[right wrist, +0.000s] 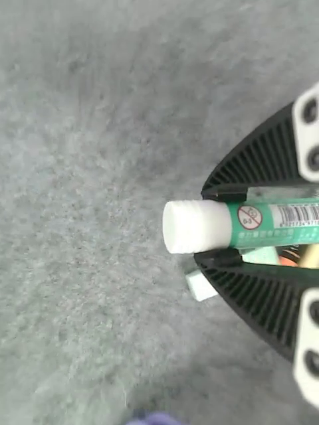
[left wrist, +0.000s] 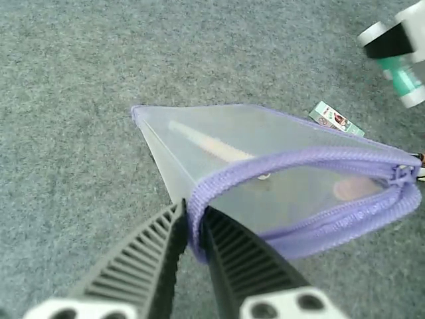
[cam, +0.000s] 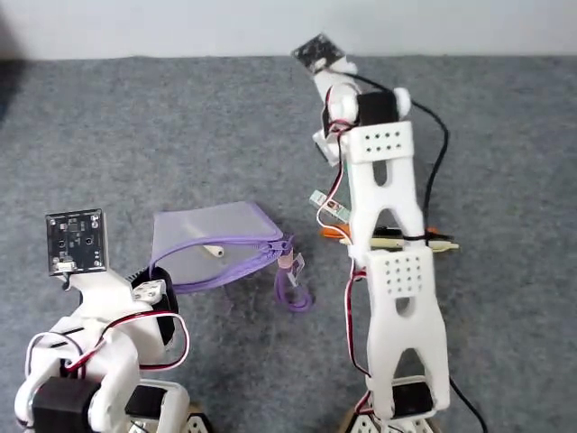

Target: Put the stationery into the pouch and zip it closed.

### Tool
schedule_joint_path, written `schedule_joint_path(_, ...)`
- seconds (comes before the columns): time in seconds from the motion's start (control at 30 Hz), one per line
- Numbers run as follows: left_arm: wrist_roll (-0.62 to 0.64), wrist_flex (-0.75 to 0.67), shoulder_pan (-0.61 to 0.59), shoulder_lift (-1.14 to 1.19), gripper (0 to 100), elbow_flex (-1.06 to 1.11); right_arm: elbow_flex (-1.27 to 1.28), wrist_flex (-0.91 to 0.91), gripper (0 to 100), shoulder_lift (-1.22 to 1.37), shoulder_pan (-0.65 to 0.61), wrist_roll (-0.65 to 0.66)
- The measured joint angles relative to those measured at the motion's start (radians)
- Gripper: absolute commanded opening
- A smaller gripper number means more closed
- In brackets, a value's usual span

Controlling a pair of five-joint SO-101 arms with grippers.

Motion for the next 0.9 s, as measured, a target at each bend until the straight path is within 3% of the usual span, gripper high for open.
schedule_joint_path(0.37, 0.048, 0.002, 0.000, 0.000, 1, 0.000, 0.865, 0.000, 0.8, -0.812, -0.103, -0.173)
schedule_joint_path(0.73, 0.060, 0.002, 0.000, 0.000, 1, 0.000, 1.056, 0.000, 0.8, -1.274, -0.405, -0.497)
schedule_joint_path(0.9, 0.061, 0.002, 0.000, 0.000, 1, 0.000, 1.160, -0.091, 0.8, -1.401, -0.551, -0.614)
